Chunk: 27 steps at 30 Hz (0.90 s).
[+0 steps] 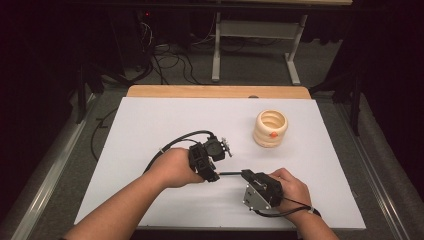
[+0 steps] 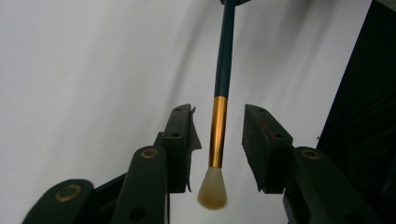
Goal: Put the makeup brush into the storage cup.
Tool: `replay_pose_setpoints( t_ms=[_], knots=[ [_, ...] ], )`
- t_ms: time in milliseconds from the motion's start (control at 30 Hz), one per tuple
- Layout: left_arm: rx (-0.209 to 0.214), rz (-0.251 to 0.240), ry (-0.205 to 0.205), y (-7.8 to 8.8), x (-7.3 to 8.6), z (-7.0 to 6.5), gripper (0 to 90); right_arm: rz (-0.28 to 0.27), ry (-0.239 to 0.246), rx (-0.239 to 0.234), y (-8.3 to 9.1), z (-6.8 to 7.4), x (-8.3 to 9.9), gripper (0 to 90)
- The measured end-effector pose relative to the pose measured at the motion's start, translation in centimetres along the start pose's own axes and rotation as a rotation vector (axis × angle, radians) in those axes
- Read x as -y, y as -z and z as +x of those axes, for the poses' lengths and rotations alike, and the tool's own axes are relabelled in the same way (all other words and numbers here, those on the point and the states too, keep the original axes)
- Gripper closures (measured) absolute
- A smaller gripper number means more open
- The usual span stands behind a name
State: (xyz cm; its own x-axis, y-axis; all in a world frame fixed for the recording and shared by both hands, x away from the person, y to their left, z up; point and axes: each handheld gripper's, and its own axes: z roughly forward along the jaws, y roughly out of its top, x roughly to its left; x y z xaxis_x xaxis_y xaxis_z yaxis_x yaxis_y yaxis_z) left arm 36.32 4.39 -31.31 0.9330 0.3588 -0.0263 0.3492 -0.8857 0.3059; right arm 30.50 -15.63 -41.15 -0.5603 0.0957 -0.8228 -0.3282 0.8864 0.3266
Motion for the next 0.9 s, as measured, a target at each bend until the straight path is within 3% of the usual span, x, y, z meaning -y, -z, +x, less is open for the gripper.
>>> replay_pose_setpoints(
  t_ms=[233,367,533,733,900],
  knots=[
    [-0.012,-0.009,0.018,-0.5,0.8,0.1,53.5,0.016,-0.003,0.006,0.0,0.0,0.1,87.5],
    [-0.015,-0.028,0.038,-0.5,1.7,0.5,52.8,0.016,-0.034,-0.01,0.0,0.0,0.2,87.5],
    [-0.02,-0.034,0.038,-0.4,2.5,0.8,51.7,0.027,-0.033,-0.001,-0.1,0.0,0.5,87.5],
    [-0.052,-0.04,0.05,-0.4,3.9,1.2,50.2,0.046,-0.033,0.004,-0.1,-0.1,1.0,87.5],
    [-0.081,-0.086,0.074,-0.4,5.6,1.8,47.9,0.053,-0.04,0.008,-0.1,-0.2,1.2,87.5]
  ],
)
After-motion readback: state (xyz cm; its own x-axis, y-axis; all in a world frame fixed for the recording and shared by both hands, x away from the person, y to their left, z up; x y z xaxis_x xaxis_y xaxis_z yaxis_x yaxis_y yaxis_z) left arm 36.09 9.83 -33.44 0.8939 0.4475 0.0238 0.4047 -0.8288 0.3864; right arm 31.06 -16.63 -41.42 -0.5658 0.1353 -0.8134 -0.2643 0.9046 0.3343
